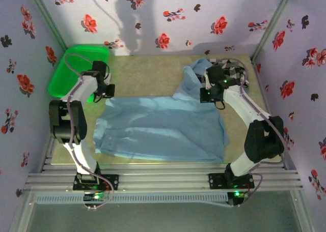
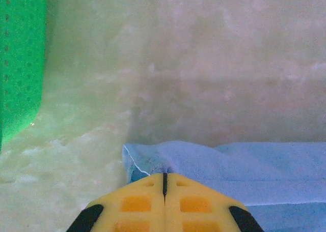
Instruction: Fold and stack the long sleeve shirts
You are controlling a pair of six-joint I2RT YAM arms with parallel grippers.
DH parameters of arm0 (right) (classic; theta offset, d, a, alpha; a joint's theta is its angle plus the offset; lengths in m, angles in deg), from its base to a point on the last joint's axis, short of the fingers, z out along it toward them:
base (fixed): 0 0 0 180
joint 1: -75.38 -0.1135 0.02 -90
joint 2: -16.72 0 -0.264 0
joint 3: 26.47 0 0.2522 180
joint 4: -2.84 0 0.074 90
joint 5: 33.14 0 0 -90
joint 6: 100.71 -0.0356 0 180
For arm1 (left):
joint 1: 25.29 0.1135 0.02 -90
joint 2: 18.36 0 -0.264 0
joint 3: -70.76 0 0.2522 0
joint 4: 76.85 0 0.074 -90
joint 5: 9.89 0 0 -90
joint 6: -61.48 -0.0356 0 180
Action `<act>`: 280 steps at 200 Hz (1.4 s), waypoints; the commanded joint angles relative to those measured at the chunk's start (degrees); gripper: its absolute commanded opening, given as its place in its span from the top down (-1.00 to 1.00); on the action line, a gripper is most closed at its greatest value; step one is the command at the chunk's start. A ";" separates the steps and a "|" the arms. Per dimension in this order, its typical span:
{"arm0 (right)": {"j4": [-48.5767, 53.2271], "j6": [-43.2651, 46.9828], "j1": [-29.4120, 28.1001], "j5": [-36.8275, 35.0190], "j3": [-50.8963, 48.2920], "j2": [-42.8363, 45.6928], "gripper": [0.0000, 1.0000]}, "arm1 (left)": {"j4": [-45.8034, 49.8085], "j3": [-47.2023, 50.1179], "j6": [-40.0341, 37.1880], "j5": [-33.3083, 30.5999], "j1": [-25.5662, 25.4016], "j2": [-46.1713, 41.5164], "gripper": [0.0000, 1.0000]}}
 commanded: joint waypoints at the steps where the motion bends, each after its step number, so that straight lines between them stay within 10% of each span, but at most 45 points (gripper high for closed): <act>1: 0.66 -3.37 -0.57 0.20 -3.46 3.14 0.95 | 0.79 2.21 0.12 -3.17 0.38 -2.13 1.00; 171: -6.45 -18.28 -4.80 2.27 -25.50 11.85 0.86 | 2.65 15.72 9.83 -10.22 -0.52 -3.41 1.00; 211: -4.85 -20.17 -5.86 2.31 -24.70 12.48 0.05 | 2.35 14.15 11.35 -5.45 -2.11 -7.78 -0.02; 280: 8.11 -13.18 -2.87 -7.24 3.76 7.92 -0.65 | -3.55 7.01 21.94 14.51 -15.08 -16.26 -0.80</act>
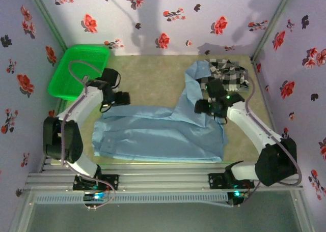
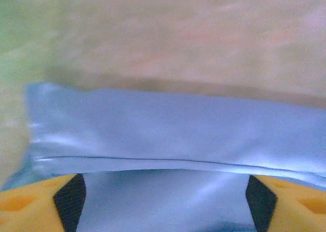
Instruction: Fold and stack the long sleeve shirts
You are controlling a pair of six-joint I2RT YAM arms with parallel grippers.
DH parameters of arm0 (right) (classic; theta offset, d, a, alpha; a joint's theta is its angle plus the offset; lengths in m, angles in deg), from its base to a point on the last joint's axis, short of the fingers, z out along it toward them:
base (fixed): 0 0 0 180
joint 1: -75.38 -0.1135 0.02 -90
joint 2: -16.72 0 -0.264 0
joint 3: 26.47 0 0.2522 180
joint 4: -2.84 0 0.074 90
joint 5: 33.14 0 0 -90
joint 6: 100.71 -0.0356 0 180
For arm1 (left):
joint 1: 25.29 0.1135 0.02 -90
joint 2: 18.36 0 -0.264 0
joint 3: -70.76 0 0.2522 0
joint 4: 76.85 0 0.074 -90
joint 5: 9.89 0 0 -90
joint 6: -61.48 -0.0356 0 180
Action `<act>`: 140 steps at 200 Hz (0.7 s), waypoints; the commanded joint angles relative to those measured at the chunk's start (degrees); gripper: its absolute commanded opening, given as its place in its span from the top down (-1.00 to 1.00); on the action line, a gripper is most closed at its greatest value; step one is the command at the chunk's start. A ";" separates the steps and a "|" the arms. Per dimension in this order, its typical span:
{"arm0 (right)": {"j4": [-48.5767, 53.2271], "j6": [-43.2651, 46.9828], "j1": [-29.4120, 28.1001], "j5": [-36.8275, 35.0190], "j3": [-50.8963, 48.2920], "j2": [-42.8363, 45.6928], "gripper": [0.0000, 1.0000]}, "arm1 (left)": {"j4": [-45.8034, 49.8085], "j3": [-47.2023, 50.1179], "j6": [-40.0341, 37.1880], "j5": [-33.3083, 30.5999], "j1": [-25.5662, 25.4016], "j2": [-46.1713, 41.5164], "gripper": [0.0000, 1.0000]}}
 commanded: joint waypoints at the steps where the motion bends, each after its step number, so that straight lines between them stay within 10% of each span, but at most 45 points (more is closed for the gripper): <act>1: 3.18 3.49 2.47 -2.89 10.69 -5.65 -0.65 | -4.82 -2.21 5.90 12.03 -2.98 -1.02 -0.80; 62: 5.57 18.55 4.65 3.82 41.00 -35.38 -0.58 | -16.51 -2.33 14.32 26.88 -7.79 7.06 -0.80; 140: 5.32 23.93 4.49 5.35 51.70 -48.86 -0.56 | -12.36 3.95 16.13 16.43 -6.81 13.02 -0.75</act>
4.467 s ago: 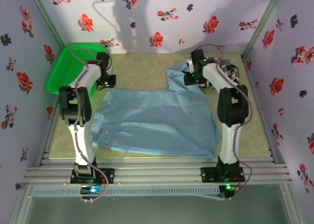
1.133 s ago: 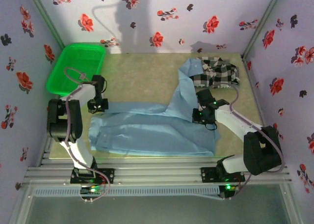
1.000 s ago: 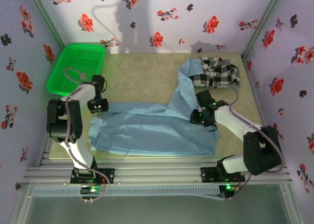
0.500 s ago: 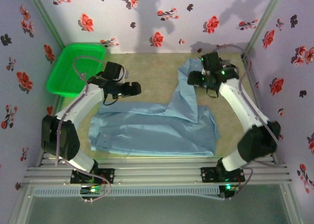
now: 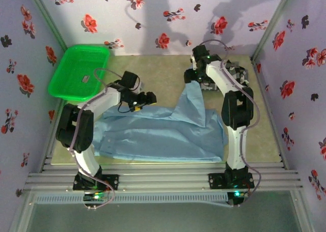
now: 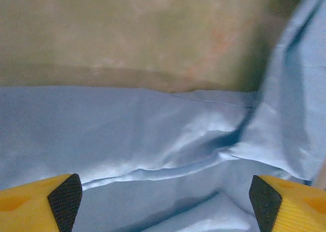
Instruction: Fold and stack the long sleeve shirts
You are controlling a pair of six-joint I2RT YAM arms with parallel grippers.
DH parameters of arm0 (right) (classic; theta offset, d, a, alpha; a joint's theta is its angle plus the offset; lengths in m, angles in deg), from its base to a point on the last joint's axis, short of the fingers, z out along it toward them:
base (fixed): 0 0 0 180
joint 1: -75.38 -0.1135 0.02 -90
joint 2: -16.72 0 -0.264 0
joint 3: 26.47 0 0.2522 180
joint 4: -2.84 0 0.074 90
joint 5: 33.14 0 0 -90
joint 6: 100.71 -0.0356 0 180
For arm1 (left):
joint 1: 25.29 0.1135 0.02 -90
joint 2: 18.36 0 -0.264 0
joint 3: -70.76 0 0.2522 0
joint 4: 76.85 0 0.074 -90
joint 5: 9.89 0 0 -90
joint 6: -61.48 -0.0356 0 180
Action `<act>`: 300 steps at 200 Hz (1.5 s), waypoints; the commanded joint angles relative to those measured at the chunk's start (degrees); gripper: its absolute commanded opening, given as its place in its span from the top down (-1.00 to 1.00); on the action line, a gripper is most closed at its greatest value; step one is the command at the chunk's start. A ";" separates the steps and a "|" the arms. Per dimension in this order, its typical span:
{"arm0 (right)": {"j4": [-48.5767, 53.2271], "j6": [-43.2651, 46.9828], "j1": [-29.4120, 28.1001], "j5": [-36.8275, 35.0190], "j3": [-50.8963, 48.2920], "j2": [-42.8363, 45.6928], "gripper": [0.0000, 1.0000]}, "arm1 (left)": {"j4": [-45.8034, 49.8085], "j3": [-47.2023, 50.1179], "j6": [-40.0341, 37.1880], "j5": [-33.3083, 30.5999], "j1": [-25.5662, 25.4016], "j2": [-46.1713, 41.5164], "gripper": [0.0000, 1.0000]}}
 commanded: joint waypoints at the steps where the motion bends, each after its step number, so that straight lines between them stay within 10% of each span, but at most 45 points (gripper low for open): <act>1: 0.98 2.79 -0.30 2.36 3.89 -1.66 -0.56 | 2.75 2.51 1.65 -5.33 1.09 1.77 -0.75; 70: 0.82 0.84 -1.53 4.41 5.29 -6.00 -0.35 | 4.51 4.70 -0.26 -12.81 5.49 2.95 -0.75; 175: 1.22 -0.87 -2.78 4.70 3.28 -0.62 0.97 | 4.24 9.23 -1.60 -13.69 9.59 1.43 -0.74; 300: -15.51 -13.32 -17.17 28.80 -29.27 29.95 0.96 | -1.24 9.87 7.91 -10.62 10.14 2.45 -0.74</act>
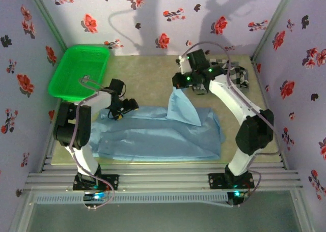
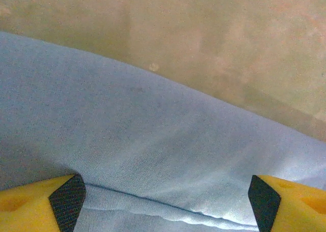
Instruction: Fold and stack the long sleeve shirts
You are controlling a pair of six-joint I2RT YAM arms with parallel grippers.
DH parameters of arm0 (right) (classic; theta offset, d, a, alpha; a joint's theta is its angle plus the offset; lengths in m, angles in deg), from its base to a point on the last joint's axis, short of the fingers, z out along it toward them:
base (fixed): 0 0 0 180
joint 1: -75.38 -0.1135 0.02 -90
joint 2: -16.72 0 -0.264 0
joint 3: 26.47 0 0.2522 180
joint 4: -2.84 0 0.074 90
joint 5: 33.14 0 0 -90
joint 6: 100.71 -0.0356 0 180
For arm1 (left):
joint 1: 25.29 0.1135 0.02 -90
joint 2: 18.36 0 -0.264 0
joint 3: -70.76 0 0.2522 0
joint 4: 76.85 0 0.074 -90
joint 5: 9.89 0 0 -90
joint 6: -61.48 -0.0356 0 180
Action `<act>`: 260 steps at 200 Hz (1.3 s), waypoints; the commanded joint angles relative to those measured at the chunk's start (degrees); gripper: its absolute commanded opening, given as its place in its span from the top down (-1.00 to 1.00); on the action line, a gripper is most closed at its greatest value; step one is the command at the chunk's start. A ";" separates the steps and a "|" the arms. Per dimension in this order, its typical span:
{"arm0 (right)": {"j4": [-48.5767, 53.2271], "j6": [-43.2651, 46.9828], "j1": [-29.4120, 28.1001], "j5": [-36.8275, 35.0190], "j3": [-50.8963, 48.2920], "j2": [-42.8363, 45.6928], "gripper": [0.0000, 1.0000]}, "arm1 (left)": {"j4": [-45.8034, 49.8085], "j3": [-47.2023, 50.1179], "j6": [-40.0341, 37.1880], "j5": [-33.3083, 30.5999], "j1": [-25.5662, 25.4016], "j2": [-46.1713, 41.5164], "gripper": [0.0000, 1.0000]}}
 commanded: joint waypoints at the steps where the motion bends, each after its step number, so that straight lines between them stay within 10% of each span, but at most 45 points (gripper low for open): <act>1: -3.27 -5.39 -5.37 6.40 -7.32 3.42 0.96 | -1.47 1.75 4.50 0.58 0.62 1.26 -0.75; 72: -15.52 -20.28 -20.95 3.14 -29.25 16.06 0.92 | -5.04 -0.03 5.72 1.98 1.32 1.70 -0.75; 144: -6.21 -26.65 -28.12 -18.12 -36.87 30.96 0.84 | -5.77 -3.52 -0.08 7.37 2.07 9.15 -0.75; 260: -13.24 -34.93 -33.39 -11.01 -48.28 35.53 0.74 | -5.53 -21.12 -0.70 8.49 5.40 23.57 -0.73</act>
